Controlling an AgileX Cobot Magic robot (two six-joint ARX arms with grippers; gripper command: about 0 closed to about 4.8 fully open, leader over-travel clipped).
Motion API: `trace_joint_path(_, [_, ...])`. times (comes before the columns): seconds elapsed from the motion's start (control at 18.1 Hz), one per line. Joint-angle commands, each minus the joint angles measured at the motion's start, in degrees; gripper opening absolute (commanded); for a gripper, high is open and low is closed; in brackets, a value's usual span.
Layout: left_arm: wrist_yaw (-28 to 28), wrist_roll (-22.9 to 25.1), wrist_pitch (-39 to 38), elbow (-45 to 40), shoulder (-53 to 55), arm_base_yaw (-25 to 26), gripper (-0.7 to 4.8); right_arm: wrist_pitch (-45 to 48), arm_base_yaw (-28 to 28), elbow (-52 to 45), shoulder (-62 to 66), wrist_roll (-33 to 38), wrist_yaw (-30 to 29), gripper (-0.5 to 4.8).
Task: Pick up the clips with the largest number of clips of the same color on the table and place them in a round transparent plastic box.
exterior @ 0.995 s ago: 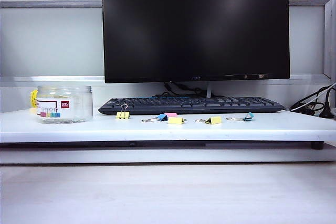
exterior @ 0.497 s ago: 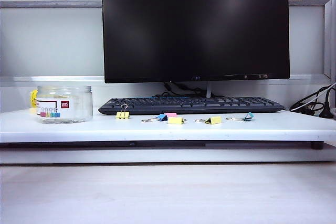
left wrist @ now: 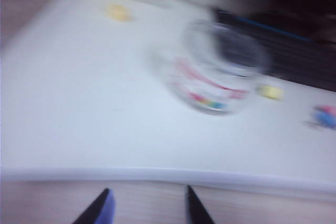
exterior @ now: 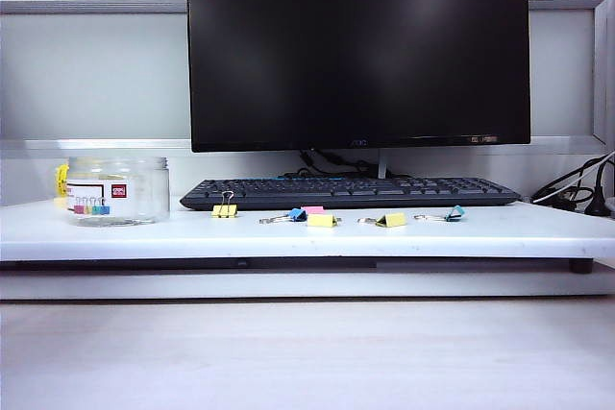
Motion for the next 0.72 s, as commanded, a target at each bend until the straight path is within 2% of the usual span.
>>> trace_joint_path(0.06, [7.58,-1.2,4.85,1.7,-0.17,0.0,1.85,1.18,0.0,-0.22,-0.11,1.75,-6.49,-0.01])
trace_joint_path(0.17, [12.55,-2.6,5.22,3.67,-0.17,0.0,1.87,1.27,0.07,-0.22,-0.11,4.59,-8.81,-0.01])
trace_joint_path(0.28, [16.72,-6.36,5.44,5.09,-0.17,0.0,1.89,1.73,0.07,-0.22,-0.11,6.12,-11.65,-0.01])
trace_joint_path(0.44, [19.58,-8.04,5.55,8.39,-0.17,-0.02,1.93,2.78,0.09,-0.22,-0.11,8.02,-13.99,-0.01])
trace_joint_path(0.66, [19.61,-7.58,5.64,18.23,2.19,0.0,1.98,2.82,0.07,-0.22,-0.11,8.66,-15.17,-0.01])
trace_joint_path(0.72, [20.52,-6.58,5.55,21.46,5.2,0.0,2.23,2.8,0.09,-0.22,-0.11,8.66,-15.47,-0.01])
